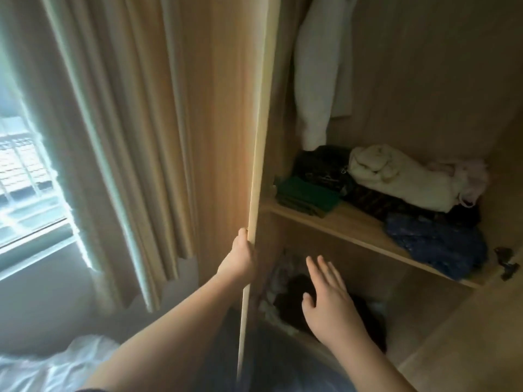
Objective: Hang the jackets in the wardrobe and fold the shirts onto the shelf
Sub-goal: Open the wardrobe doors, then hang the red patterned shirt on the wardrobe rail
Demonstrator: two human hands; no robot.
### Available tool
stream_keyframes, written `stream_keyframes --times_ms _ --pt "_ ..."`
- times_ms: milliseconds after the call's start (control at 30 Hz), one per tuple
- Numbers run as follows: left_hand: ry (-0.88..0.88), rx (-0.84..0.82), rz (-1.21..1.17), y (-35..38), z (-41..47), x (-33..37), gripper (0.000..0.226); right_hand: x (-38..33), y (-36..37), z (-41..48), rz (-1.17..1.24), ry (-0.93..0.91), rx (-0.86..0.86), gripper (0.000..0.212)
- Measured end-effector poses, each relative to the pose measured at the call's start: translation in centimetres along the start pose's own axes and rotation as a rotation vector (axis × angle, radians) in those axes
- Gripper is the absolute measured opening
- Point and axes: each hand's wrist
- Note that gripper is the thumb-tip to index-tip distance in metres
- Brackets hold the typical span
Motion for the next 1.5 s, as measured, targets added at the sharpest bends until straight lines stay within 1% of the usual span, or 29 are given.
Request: stream_keyframes --times_ms 67,133,200,233,267,333,400,500,567,667,833,967,1033,1100,1167,1233,1367,1500 --pt "-0.065 0.008 0.148 -1.5 -1.0 -2.2 0.075 -1.8 0.6 -0.3 -0.019 -0.002 0.006 0.073" --pt "-0.111 0.017 0.244 -2.2 -2.2 -4.4 0.082 -3.6 1.3 -0.6 -0.033 0.011 0.016 0.072" --pt "-0.083 -0.037 0.351 -2.5 -3.7 -6.1 0.089 -5.1 2.2 -1.2 -0.054 0.034 0.024 0.072" --pt "-0.039 -0.069 0.438 -2.4 -4.6 -6.8 0.094 -5.8 2.6 -1.7 -0.066 0.048 0.030 0.072" --pt "0.028 -0.092 0.527 -2.1 -5.3 -7.3 0.094 -6.3 3.1 -2.1 -0.079 0.066 0.039 0.072" --pt "0.221 -0.097 0.648 -1.1 -7.0 -7.7 0.081 -6.9 3.6 -3.2 -0.104 0.117 0.059 0.072" --pt "0.396 -0.113 0.700 0.3 -8.5 -7.4 0.071 -6.8 3.9 -5.0 -0.120 0.196 0.083 0.071" --pt "0.542 -0.217 0.735 3.3 -10.0 -5.9 0.069 -5.3 4.3 -9.5 -0.130 0.328 0.138 0.069" --pt "0.629 -0.297 0.749 6.1 -11.0 -4.0 0.069 -3.8 4.4 -13.5 -0.148 0.432 0.175 0.068" --pt "0.776 -0.469 0.763 11.7 -14.3 -0.5 0.068 -1.5 5.0 -21.4 -0.150 0.654 0.205 0.068" --pt "1.074 -0.710 0.809 22.0 -24.4 3.7 0.069 0.6 7.1 -37.1 -0.044 1.041 0.301 0.069" --pt "1.312 -0.909 0.836 28.3 -33.9 5.9 0.069 -0.4 9.5 -48.6 0.021 1.318 0.408 0.070" --pt "1.422 -0.992 0.847 30.9 -38.6 6.8 0.069 -1.3 10.7 -53.8 0.026 1.428 0.408 0.071" --pt "1.537 -1.026 0.854 33.3 -43.2 7.3 0.068 -2.4 11.8 -58.4 0.026 1.533 0.408 0.072" --pt "1.620 -1.088 0.843 35.6 -47.8 7.5 0.067 -3.5 13.0 -62.5 0.011 1.619 0.501 0.069" --pt "1.680 -1.147 0.844 37.8 -51.9 7.4 0.068 -4.2 14.5 -66.2 0.059 1.686 0.602 0.068" --pt "1.748 -1.226 0.882 42.7 -58.7 6.9 0.070 -3.1 17.7 -73.6 0.166 1.770 0.636 0.071" --pt "1.694 -1.266 0.925 48.7 -63.8 6.4 0.070 0.2 19.6 -81.0 0.216 1.761 0.623 0.071"
Point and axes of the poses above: each hand's wrist, its own z-axis towards the middle knuckle, its own y-axis out of the palm, x = y × z, and after that the axes turned 14 degrees about -x, right-handed
